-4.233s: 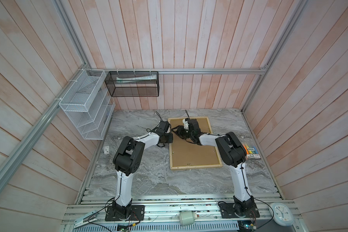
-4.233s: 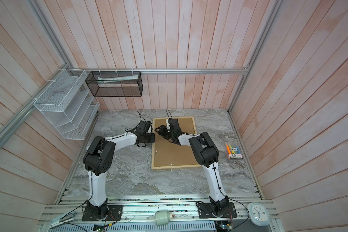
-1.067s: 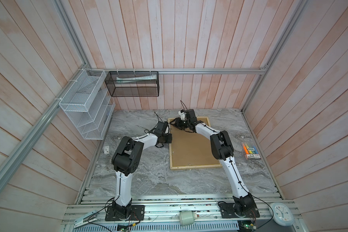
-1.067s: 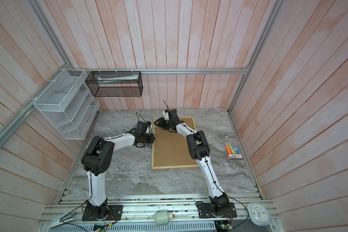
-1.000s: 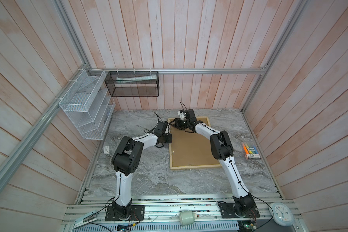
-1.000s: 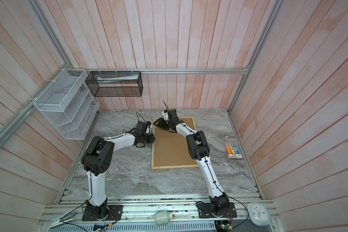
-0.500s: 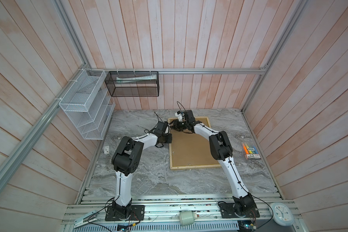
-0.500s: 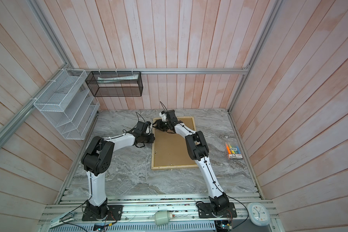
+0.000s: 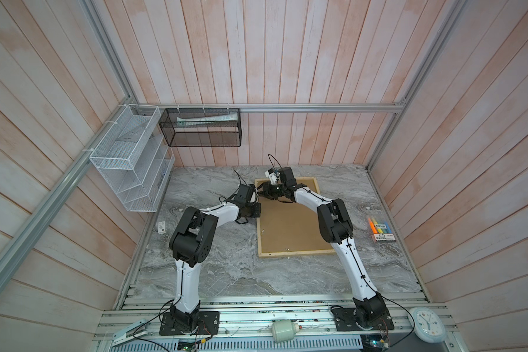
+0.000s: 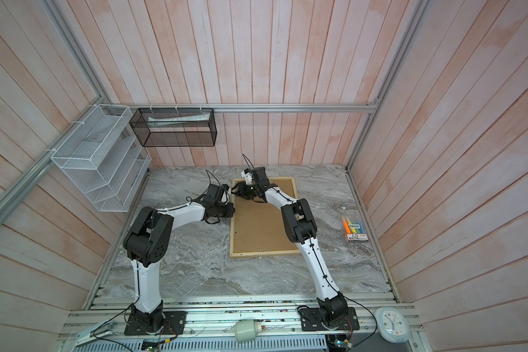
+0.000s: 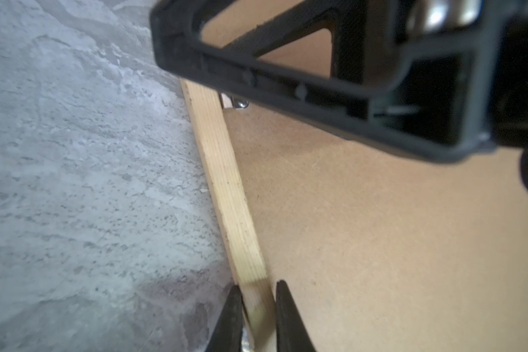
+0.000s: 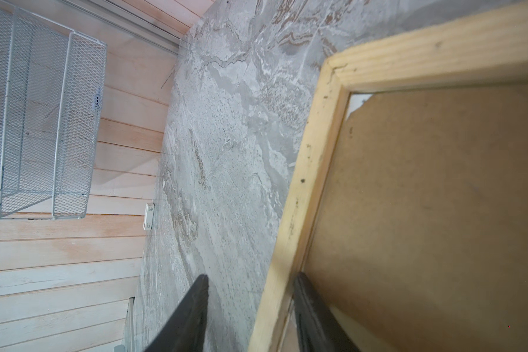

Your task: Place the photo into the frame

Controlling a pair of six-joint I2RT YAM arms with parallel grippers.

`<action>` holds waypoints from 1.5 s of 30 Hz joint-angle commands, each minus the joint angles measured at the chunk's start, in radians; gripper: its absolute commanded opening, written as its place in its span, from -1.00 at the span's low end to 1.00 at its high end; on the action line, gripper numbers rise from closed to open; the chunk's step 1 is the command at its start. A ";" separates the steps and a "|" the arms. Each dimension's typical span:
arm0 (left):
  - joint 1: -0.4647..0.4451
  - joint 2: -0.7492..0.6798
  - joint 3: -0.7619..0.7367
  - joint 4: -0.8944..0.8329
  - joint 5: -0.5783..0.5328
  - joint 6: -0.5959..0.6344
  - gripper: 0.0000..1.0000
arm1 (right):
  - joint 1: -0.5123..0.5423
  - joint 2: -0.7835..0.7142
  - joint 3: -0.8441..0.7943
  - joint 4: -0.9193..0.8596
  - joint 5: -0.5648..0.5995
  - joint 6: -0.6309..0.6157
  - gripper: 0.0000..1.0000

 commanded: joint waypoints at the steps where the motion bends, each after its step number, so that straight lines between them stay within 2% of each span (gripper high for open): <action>1: -0.016 0.044 -0.035 -0.109 0.019 0.056 -0.86 | -0.006 -0.029 -0.011 -0.040 -0.064 -0.008 -0.04; 5: -0.002 0.045 -0.035 -0.114 0.005 0.043 -0.86 | -0.034 -0.111 -0.056 -0.011 -0.062 -0.039 0.01; 8: 0.010 0.042 -0.038 -0.110 0.003 0.032 -0.87 | -0.068 -0.230 -0.174 0.057 -0.051 -0.042 0.03; 13: 0.027 0.047 -0.029 -0.109 -0.008 0.019 -0.87 | -0.148 -0.497 -0.554 0.296 -0.004 0.016 0.08; 16: 0.042 0.055 -0.025 -0.100 -0.006 -0.009 -0.87 | -0.199 -0.624 -0.735 0.331 0.026 0.007 0.09; 22: 0.058 0.063 -0.015 -0.067 -0.020 -0.066 -0.87 | -0.289 -0.802 -0.994 0.327 0.100 -0.012 0.09; 26: 0.068 0.080 0.017 -0.063 -0.037 -0.107 -0.86 | -0.329 -0.858 -1.090 0.339 0.106 -0.003 0.08; 31: 0.077 0.088 0.044 -0.065 -0.036 -0.137 -0.86 | -0.332 -0.880 -1.139 0.343 0.112 -0.002 0.07; 33: 0.075 0.070 0.037 -0.065 -0.037 -0.137 -0.74 | -0.330 -0.886 -1.157 0.356 0.104 0.006 0.07; 39: 0.073 -0.059 -0.081 -0.057 -0.077 -0.128 -0.53 | -0.285 -0.920 -1.233 0.393 0.141 0.053 0.07; 45: 0.046 -0.210 -0.239 -0.046 -0.081 -0.124 -0.49 | -0.161 -0.911 -1.285 0.445 0.198 0.110 0.08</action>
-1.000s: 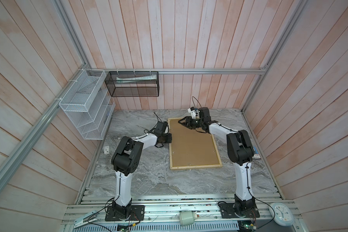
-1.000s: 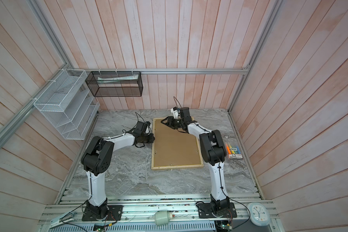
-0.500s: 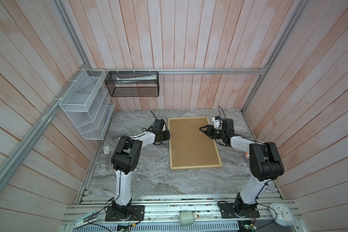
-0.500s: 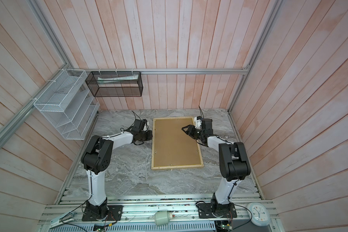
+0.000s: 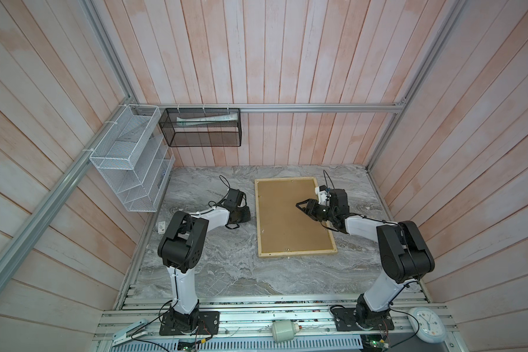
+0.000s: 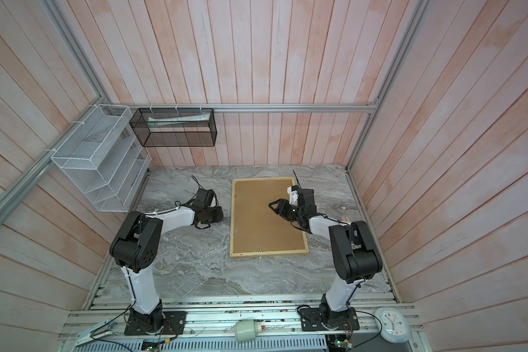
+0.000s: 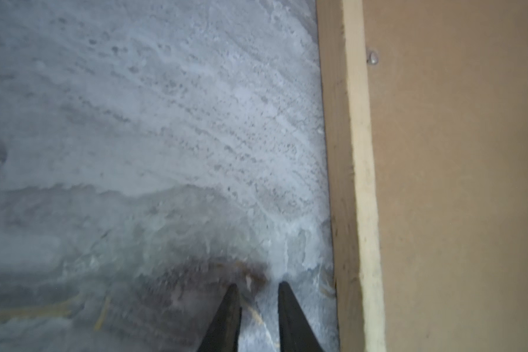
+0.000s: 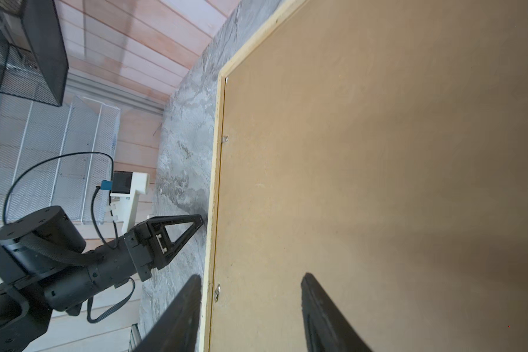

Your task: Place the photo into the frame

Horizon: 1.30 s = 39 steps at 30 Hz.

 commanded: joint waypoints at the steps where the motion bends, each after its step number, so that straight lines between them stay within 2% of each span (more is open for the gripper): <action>1: -0.026 -0.088 -0.075 -0.012 -0.011 0.003 -0.48 | 0.069 0.007 -0.014 0.055 0.044 0.048 0.08; 7: -0.101 -0.217 -0.236 0.062 -0.022 -0.018 -0.43 | 0.211 0.064 -0.015 0.110 0.092 0.134 0.02; 13: -0.128 -0.301 -0.376 0.205 0.054 -0.062 -0.41 | 0.294 0.098 0.009 0.101 0.108 0.167 -0.01; 25: -0.160 -0.286 -0.387 0.233 0.106 -0.040 -0.40 | 0.407 0.168 0.046 0.096 0.120 0.234 -0.06; 33: -0.184 -0.270 -0.396 0.254 0.133 -0.037 -0.41 | 0.431 0.200 0.059 0.101 0.122 0.274 -0.08; 39: -0.204 -0.259 -0.394 0.231 0.113 -0.034 -0.46 | 0.431 0.230 0.048 0.141 0.116 0.331 -0.08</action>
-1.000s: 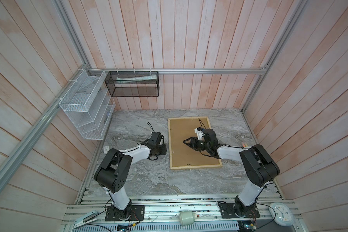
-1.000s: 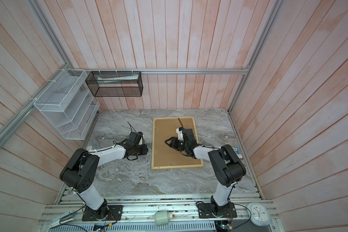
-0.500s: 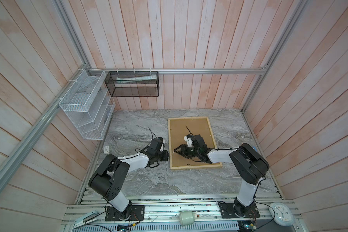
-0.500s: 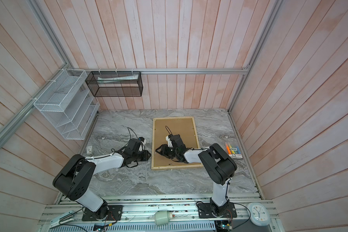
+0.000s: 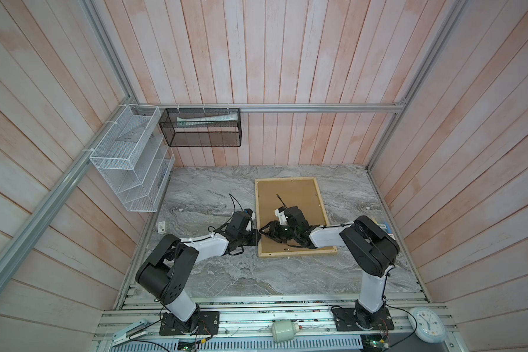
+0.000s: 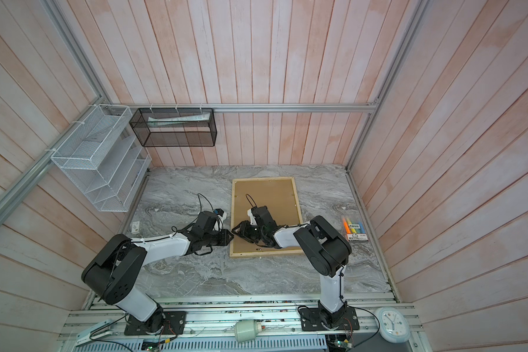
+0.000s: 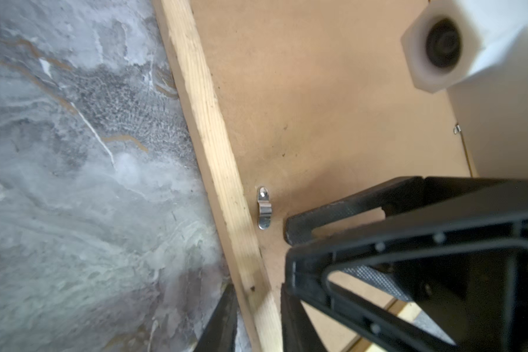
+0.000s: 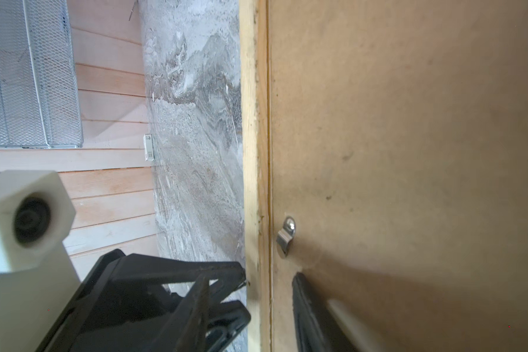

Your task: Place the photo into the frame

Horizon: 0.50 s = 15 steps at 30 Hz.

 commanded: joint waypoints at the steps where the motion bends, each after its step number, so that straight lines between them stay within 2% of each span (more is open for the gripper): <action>1: -0.016 0.020 -0.010 -0.002 -0.010 0.012 -0.46 | 0.007 0.046 0.010 0.033 0.002 0.051 -0.08; 7: -0.035 0.042 0.003 -0.048 -0.069 0.031 -0.50 | 0.007 0.072 -0.010 0.079 0.018 0.113 -0.08; 15: -0.044 0.067 0.022 -0.073 -0.079 0.048 -0.61 | 0.007 0.074 -0.013 0.065 0.059 0.126 -0.08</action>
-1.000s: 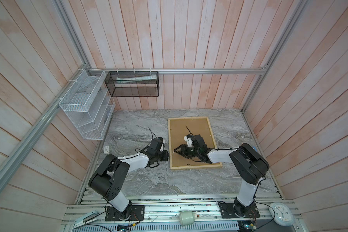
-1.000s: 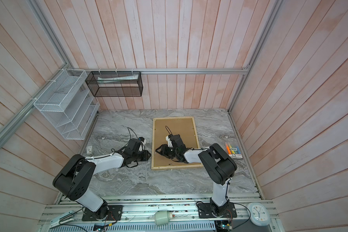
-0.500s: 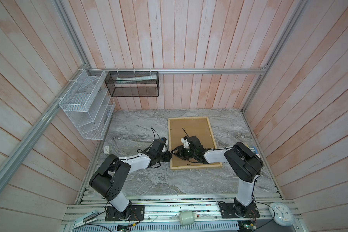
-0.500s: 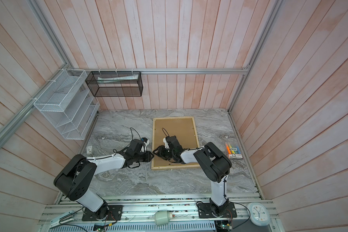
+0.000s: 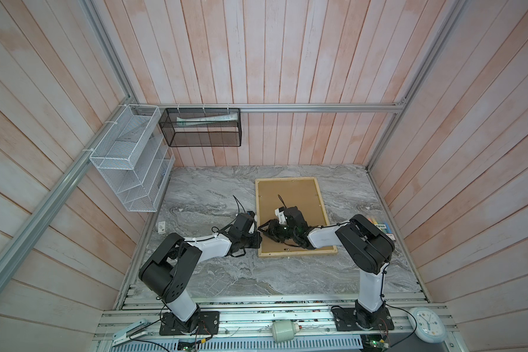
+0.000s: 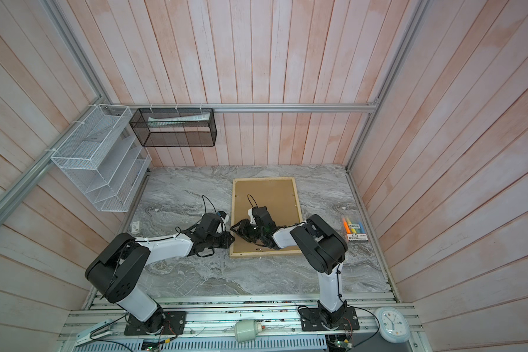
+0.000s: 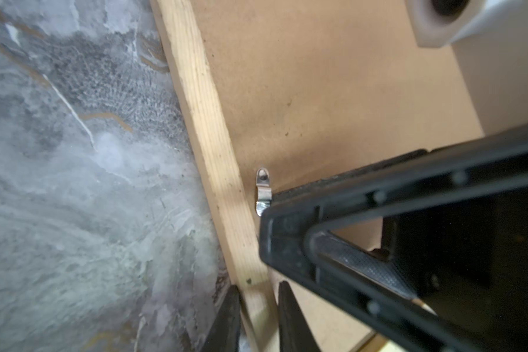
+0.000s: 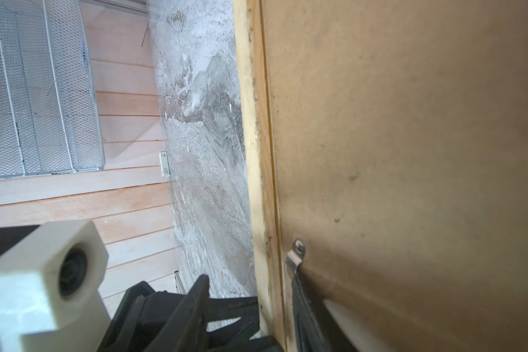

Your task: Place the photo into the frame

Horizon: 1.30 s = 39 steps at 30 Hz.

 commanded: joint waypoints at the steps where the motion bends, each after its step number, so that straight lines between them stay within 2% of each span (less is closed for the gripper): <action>1: -0.009 0.045 0.013 -0.054 -0.024 0.048 -0.63 | 0.006 0.035 -0.016 -0.029 0.053 0.020 -0.08; 13: -0.012 0.047 0.024 -0.073 -0.016 0.057 -0.70 | 0.011 0.099 -0.002 0.043 0.075 0.113 -0.07; 24: -0.042 0.052 0.018 -0.055 -0.009 0.041 -0.72 | 0.037 0.127 -0.018 0.106 0.197 0.283 -0.07; 32: -0.052 0.049 0.010 -0.044 -0.007 0.034 -0.74 | 0.043 0.143 0.012 0.084 0.280 0.277 -0.07; 37: -0.052 0.043 0.008 -0.043 -0.018 0.033 -0.74 | 0.043 0.165 0.048 0.087 0.246 0.254 -0.08; 39: -0.050 0.040 0.008 -0.046 -0.034 0.034 -0.73 | 0.043 0.160 0.052 0.087 0.246 0.202 -0.08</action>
